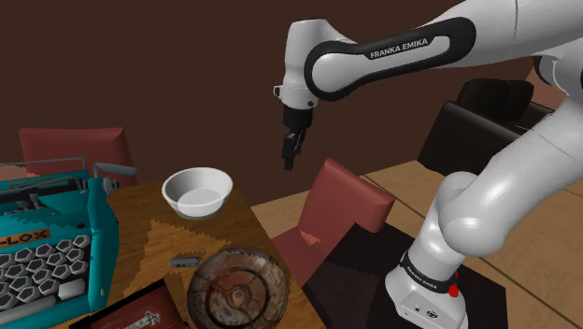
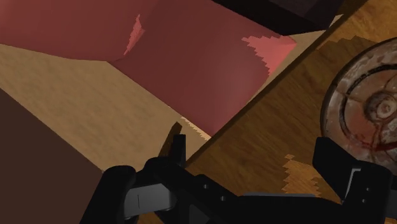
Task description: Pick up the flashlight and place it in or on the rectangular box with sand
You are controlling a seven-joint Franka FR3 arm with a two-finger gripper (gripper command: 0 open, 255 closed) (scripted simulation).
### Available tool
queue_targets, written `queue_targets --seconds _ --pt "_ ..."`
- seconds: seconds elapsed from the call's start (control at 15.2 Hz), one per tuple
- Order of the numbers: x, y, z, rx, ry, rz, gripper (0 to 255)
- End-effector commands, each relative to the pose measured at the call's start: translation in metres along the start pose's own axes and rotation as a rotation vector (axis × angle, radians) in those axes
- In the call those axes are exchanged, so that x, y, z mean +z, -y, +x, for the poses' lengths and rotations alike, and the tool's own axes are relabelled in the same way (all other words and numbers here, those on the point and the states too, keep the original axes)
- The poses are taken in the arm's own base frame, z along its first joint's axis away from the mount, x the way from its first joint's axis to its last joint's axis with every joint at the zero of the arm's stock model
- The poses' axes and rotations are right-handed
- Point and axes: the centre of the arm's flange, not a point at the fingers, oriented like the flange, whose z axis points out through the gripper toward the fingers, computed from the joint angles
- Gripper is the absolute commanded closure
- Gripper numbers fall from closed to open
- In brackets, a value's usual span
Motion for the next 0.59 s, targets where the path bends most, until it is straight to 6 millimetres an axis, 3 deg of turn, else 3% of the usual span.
queue_targets --seconds 0.0,0.53 --pt "0.016 0.014 0.017 -0.031 -0.004 0.004 0" --pt "0.074 0.072 0.08 -0.15 -0.013 0.02 0"
